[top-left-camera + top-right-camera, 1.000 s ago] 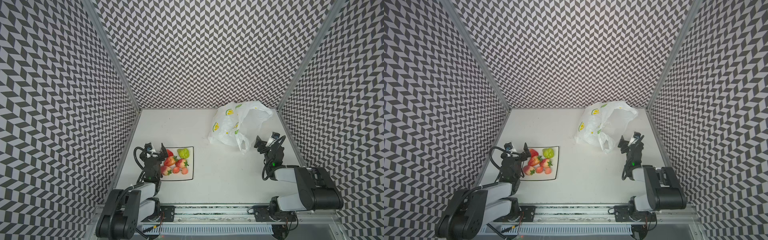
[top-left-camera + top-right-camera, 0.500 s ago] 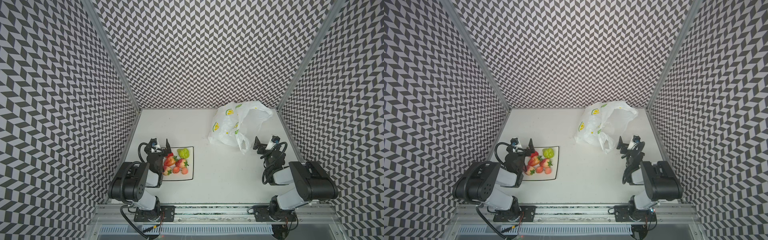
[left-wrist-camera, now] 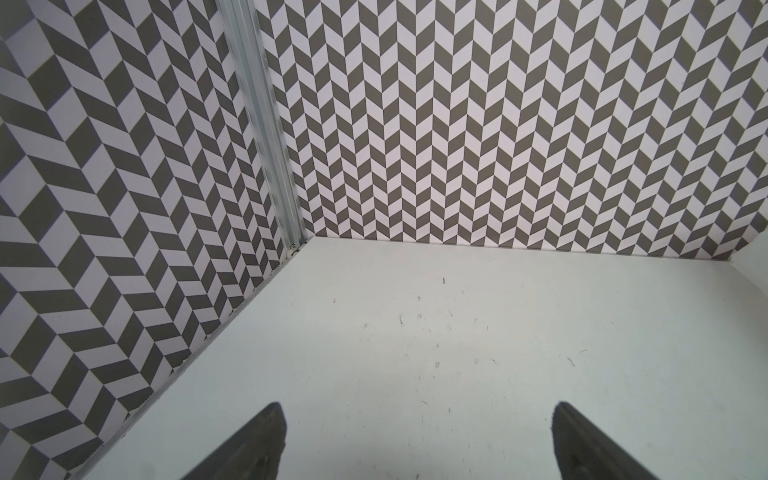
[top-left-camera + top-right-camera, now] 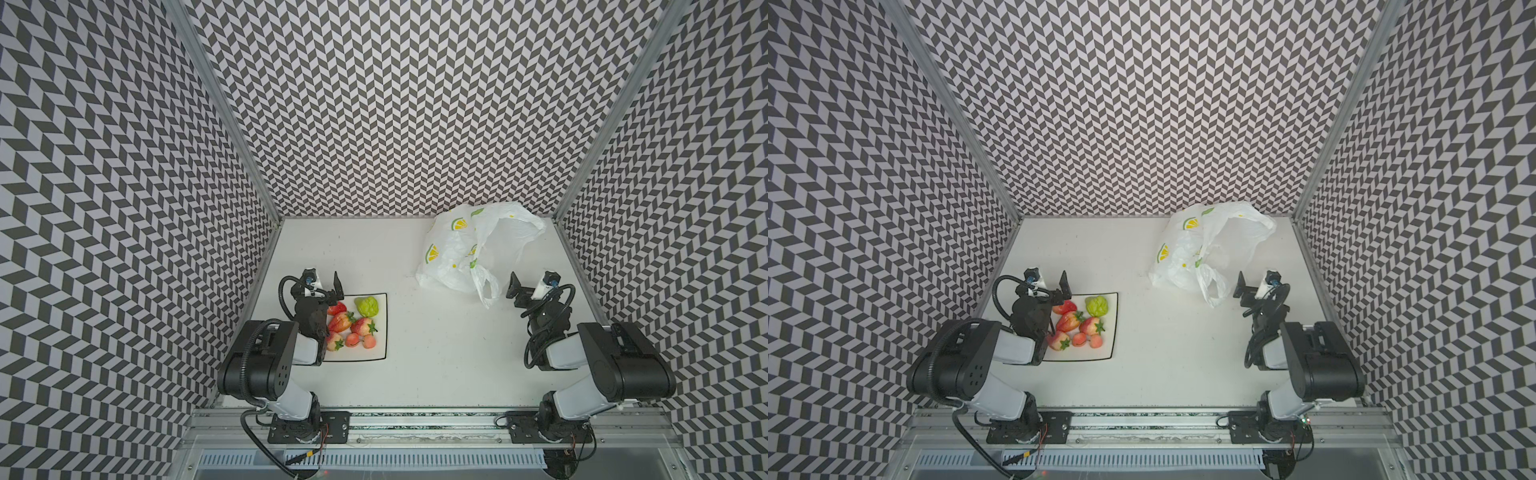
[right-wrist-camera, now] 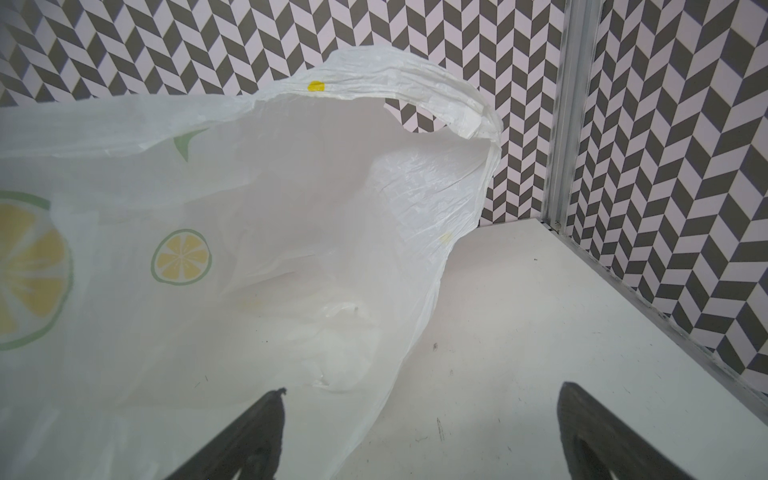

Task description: Take the fake fruits out of the plastic bag

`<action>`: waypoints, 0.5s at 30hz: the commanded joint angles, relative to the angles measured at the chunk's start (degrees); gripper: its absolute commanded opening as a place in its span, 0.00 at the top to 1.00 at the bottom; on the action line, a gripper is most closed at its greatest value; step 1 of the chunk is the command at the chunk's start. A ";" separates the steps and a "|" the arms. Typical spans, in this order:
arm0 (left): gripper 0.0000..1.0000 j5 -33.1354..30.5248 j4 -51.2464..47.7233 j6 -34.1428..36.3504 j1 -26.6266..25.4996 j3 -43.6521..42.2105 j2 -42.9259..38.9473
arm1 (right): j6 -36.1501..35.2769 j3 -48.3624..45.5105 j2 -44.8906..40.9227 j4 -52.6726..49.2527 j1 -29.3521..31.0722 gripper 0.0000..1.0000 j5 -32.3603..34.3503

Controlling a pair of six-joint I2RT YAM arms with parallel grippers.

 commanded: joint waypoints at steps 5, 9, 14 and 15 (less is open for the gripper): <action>0.00 0.32 2.24 0.77 0.02 -0.97 -0.64 | -1.59 0.32 0.50 3.21 0.78 0.00 1.79; 0.00 5.03 1.98 0.60 0.02 -0.86 -0.72 | -1.87 1.26 0.72 1.94 1.18 0.00 2.24; 0.00 -6.01 1.97 -1.99 0.03 -0.86 -0.74 | -2.58 3.44 0.87 -0.45 2.28 0.00 4.24; 0.00 -6.07 1.97 -2.03 0.04 -0.93 -0.74 | -2.59 3.15 0.74 -0.09 2.23 0.00 4.20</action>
